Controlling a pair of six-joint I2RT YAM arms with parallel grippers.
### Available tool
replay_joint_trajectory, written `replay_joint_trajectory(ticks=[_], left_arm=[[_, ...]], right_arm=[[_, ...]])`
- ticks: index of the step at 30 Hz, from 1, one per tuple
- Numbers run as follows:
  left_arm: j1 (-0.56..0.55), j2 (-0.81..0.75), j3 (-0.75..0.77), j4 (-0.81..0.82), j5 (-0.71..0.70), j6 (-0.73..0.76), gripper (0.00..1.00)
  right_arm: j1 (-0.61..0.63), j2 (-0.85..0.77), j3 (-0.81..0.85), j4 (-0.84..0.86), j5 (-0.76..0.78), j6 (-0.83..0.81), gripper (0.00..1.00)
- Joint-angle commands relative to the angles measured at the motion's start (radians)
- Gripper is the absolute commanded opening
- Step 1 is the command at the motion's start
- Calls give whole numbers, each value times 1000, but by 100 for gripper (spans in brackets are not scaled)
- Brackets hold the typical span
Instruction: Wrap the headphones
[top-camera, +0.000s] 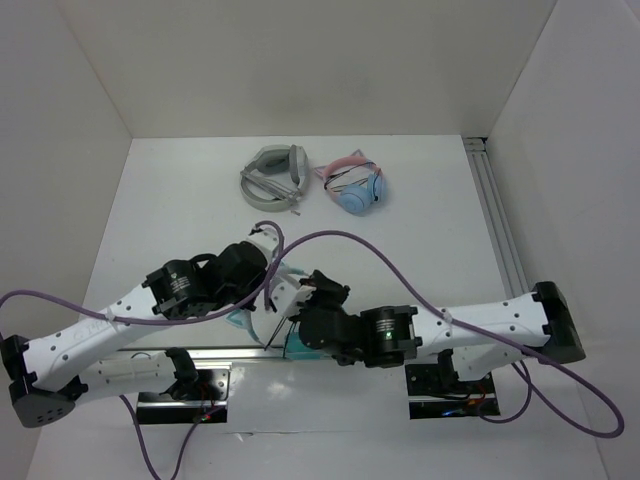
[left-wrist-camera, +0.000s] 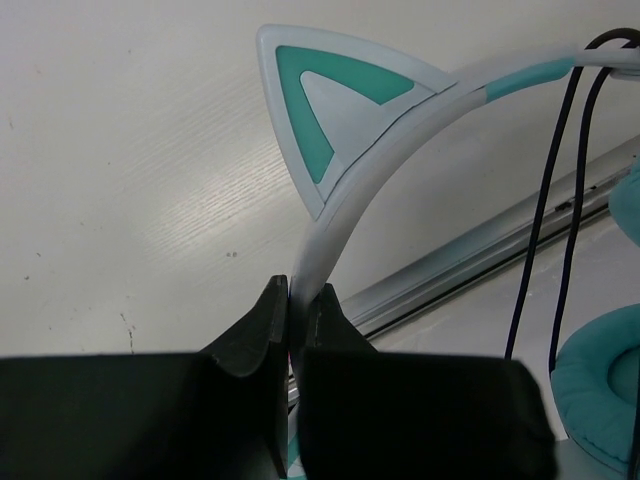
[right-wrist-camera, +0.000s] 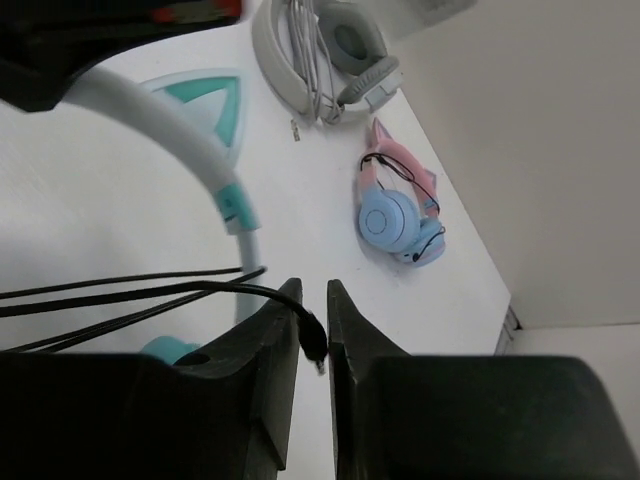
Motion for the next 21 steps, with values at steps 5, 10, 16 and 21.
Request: replay_joint_trajectory(ticks=[5,10,16,21], left_arm=[[-11,7,27,13,55,37,0],[-11,-22,36,4,71,37,0],[-21,-53,36,4,123,55,0],[-21,-53,36,4,123,55,0]], right_arm=[[-86,-92,4,0,-181,72,17],[-138,-80,-32,21,-250,81,9],[-215,-90,-82,73,-250,44,11],[-253,-130,-115,93,-241,26,17]])
